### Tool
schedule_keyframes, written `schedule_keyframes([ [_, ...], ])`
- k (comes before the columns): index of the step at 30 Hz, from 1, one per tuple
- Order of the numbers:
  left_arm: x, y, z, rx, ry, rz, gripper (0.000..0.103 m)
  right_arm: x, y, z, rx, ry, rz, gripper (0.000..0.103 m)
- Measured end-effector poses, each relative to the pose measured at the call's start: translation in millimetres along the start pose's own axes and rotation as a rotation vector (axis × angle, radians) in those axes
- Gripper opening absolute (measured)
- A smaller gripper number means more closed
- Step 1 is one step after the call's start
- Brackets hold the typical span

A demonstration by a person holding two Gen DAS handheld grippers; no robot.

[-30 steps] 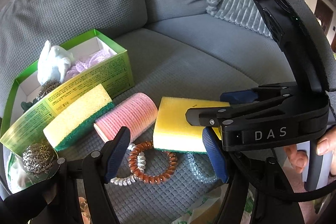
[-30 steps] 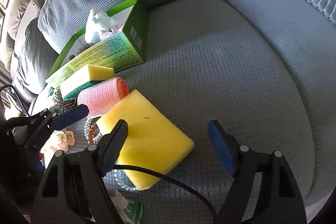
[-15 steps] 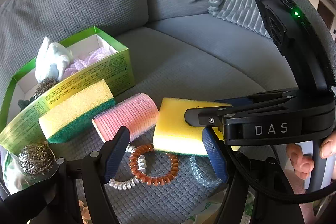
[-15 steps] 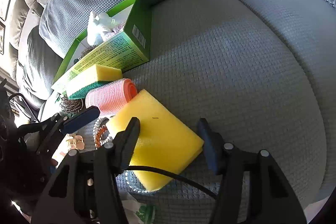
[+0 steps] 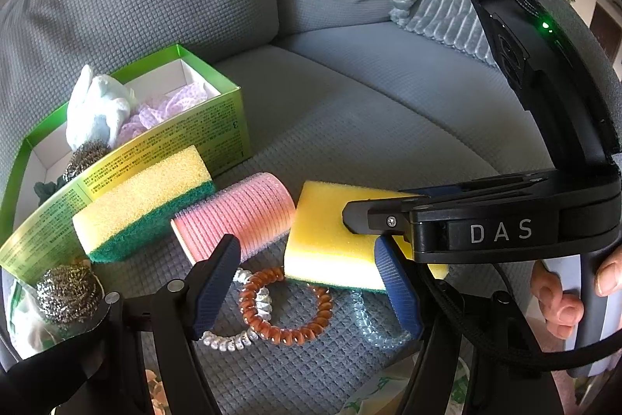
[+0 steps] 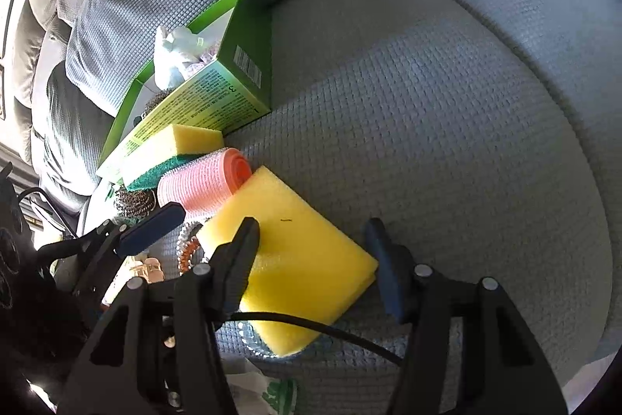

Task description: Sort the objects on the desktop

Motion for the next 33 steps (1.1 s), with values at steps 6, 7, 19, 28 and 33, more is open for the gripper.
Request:
schedule_keyframes([
  [6,-2.1,-1.2,0.5,-0.021,0.000,0.008,0.063,-2.3,-1.1,-2.8,0.007,-0.010,0.006,0.046],
  [7,-2.2,-1.7,2.1,-0.048,-0.002,0.006,0.059,-2.5,-1.0,-2.8,0.004,-0.011,0.009,0.045],
  [19,-1.0,-5.4,7.1,-0.070,-0.016,0.025,0.048,-3.2,-2.6,-1.3,-0.003,-0.018,0.022,0.035],
  [28,2.0,-6.6,8.8,-0.081,-0.014,0.033,0.041,-3.2,-0.7,-2.2,0.013,-0.017,0.034,0.025],
  [33,2.8,-8.9,7.3,-0.089,0.005,0.033,0.038,-5.4,0.6,-3.5,0.020,-0.007,0.029,0.021],
])
Point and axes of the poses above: each gripper's, at about its wrist camera, not at the fingertips, and y roughly against the way its jaws point, z to its right, x to its top, the point moved 5 cm from there along -y, roughly the way its jaws point, and after that the axes turned 13 degrees about -z, right-handed, at the moved point
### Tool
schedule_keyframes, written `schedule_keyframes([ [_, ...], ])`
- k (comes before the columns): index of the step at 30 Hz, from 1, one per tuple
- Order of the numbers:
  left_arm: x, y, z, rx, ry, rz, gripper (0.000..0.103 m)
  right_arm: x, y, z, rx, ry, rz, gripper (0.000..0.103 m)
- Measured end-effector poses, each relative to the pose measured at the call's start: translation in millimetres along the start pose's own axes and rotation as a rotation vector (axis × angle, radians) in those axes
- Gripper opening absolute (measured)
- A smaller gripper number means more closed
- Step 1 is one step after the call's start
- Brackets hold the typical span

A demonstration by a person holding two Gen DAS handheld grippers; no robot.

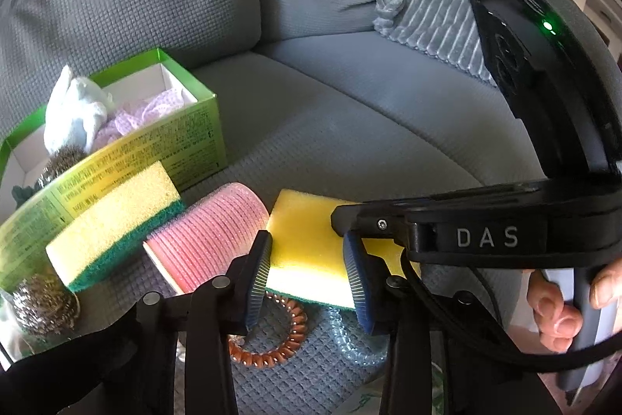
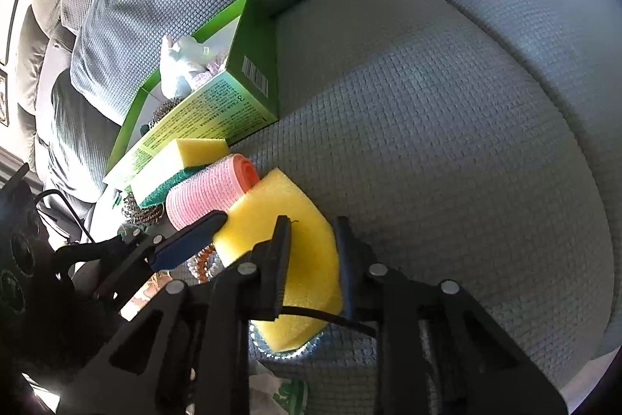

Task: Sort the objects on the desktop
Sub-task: 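Close the right tool on the large yellow sponge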

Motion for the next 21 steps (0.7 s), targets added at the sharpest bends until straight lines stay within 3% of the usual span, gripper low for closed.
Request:
schedule_keyframes([
  [5,-1,0,3,0.037,-0.026,-0.011,0.036,-2,2,-3,-0.014,0.016,0.015,0.017],
  [21,-5,18,0,0.030,-0.009,0.032,0.035,-11,19,-13,0.016,0.038,0.060,0.014],
])
Point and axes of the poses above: each gripper's, at about its wrist camera, not at the fingertips, and y roughly against the way its jaws point, z to its right, x to its top, the point moved 5 cm from there along -y, roughly the way its jaws point, and after that the axes turned 13 degrees about -z, right-handed, at the moved point
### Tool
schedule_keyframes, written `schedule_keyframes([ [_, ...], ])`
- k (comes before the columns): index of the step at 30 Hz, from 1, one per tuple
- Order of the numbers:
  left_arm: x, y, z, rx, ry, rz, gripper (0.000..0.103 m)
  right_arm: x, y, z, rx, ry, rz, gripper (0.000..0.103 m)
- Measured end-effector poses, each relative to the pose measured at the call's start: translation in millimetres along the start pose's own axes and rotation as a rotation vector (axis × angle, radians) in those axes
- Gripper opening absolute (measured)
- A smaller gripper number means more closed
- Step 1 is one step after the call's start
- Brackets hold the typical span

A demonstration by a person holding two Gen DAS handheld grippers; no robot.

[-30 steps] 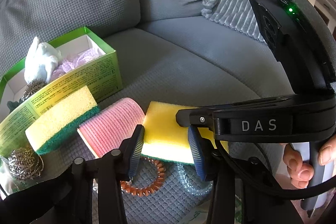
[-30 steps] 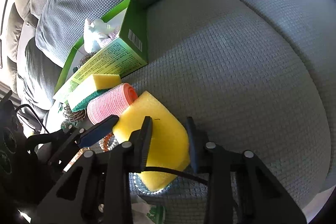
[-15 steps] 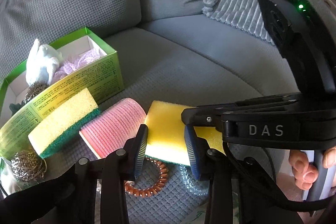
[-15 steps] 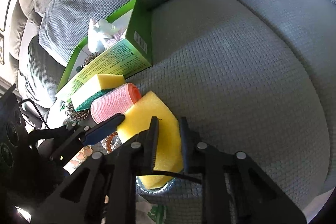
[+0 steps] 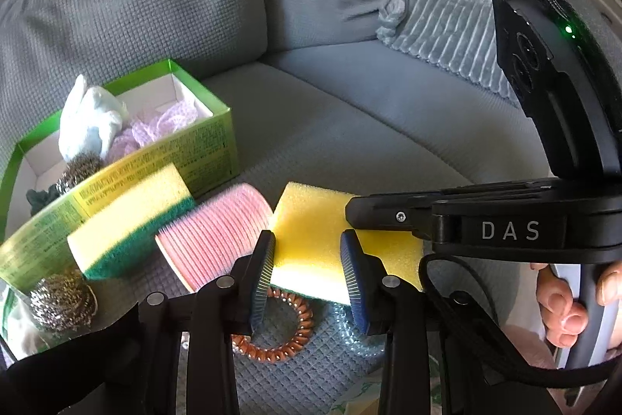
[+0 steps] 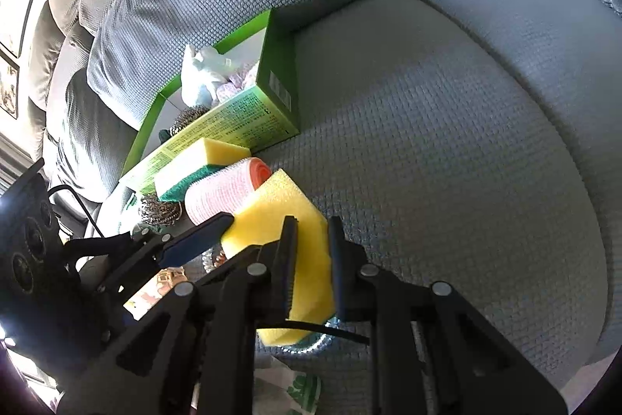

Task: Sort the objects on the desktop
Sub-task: 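Lift and carry the yellow sponge in the right tool over the green box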

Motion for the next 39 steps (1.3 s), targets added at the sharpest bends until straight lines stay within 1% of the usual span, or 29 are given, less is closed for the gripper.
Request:
schedule_keyframes([
  [6,5,16,6,-0.010,0.002,0.035,0.035,1,15,-4,0.008,0.013,0.033,0.014],
  [15,12,41,13,0.020,-0.014,0.089,0.035,0,42,-21,0.003,0.052,0.083,0.014],
  [21,14,58,9,0.047,-0.009,0.113,0.035,2,51,-38,0.008,0.078,0.099,0.014],
  [26,18,73,-6,0.076,0.010,0.135,0.035,10,53,-58,0.013,0.113,0.108,0.014],
  [33,27,93,-38,0.119,0.053,0.165,0.035,34,52,-97,0.024,0.182,0.125,0.014],
  [39,34,98,-61,0.144,0.083,0.179,0.035,55,47,-118,0.027,0.221,0.132,0.014],
])
Point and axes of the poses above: each gripper's, at about its wrist camera, not at the fingertips, and y roughly against the way its jaws point, z to its right, x to its top, the point moved 5 cm from there along -y, roughly the way its jaws point, and after that the axes turned 13 degrees about -z, right-handed, at the moved point
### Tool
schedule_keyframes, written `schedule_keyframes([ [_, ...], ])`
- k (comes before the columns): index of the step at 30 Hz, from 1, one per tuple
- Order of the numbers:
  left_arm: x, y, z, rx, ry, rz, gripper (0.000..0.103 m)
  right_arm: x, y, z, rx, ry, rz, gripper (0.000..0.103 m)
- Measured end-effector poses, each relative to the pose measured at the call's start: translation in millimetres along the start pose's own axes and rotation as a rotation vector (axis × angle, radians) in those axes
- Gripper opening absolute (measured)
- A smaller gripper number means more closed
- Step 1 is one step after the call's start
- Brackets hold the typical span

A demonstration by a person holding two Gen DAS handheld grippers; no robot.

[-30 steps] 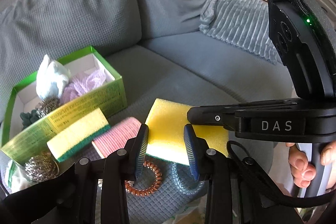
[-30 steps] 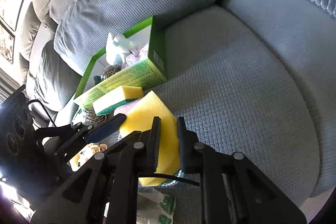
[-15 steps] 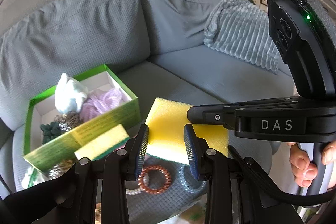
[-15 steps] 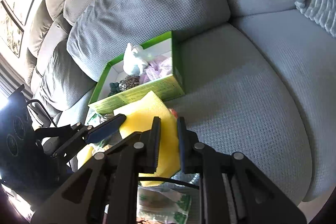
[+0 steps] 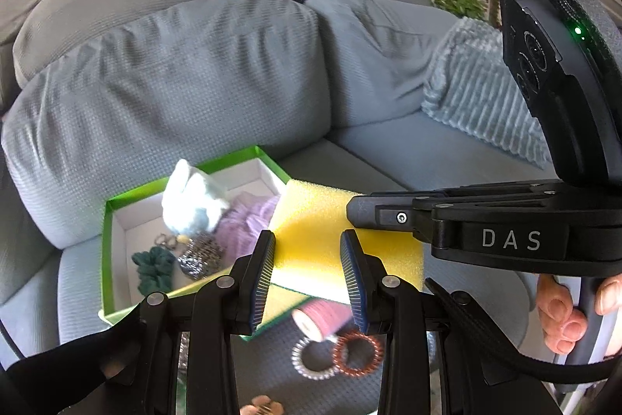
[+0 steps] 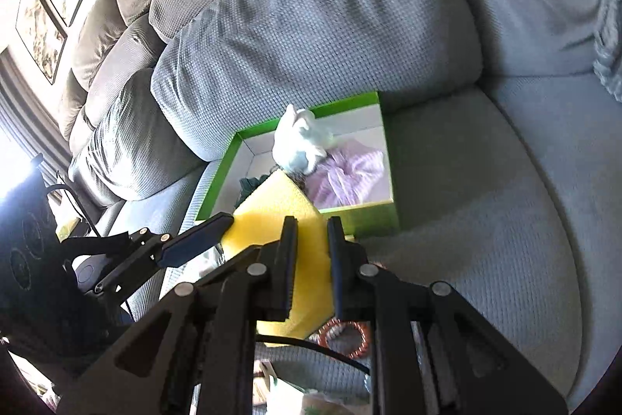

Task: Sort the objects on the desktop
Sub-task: 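Lift and carry the yellow sponge in the right tool over the green box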

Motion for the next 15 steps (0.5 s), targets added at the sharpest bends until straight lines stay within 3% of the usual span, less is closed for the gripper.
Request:
schedule_keyframes([
  [15,19,-21,-43,0.032,0.054,-0.010,0.035,44,-33,-10,-0.011,0.040,-0.020,0.014],
])
Point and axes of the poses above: each gripper's, at about its wrist camera, not at the fingertips, and y roughly against the way its jaws point, z to its right, x to its top, the point moved 5 cm from there along -y, roughly the way its jaws point, and after that the axes turned 13 degrees about -z, right-handed, at the moved point
